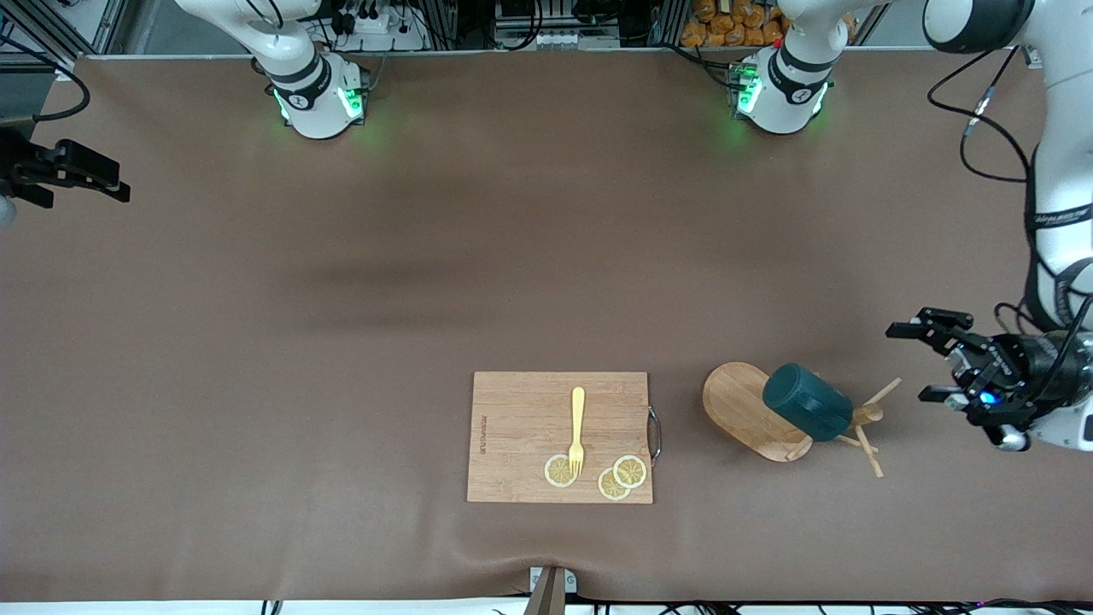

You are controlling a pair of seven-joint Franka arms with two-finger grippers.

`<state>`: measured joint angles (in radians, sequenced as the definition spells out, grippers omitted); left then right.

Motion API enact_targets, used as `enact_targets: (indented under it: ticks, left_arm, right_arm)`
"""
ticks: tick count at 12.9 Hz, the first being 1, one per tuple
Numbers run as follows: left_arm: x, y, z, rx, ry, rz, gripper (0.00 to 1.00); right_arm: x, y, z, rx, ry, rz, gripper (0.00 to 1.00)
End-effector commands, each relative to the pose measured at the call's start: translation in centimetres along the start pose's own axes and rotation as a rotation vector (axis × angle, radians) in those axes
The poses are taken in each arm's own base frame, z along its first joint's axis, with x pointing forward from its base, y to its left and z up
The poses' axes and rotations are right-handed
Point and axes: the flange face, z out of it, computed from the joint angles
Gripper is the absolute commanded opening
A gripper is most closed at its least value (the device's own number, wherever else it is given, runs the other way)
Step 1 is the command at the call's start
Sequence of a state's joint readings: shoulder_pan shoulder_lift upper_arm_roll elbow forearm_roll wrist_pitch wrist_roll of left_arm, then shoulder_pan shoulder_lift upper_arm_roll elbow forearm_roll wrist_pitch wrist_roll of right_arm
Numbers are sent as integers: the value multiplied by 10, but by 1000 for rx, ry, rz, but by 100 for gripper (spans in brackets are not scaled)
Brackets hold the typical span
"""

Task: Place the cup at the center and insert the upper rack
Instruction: 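Open the left gripper and pull it back from the mug handle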

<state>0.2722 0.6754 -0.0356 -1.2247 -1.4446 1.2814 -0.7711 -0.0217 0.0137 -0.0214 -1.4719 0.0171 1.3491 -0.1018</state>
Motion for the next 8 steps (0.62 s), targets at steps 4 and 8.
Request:
enact_targets:
  ticks: [4,8]
  left_arm:
    - [-76,-1,24,226,200,132,100]
    - [-113,-7,63,469,365,211,100]
  right_arm:
    - [-6,-1,-2,3,2,15,100]
    - [-6,3,-2,4,2,24,100]
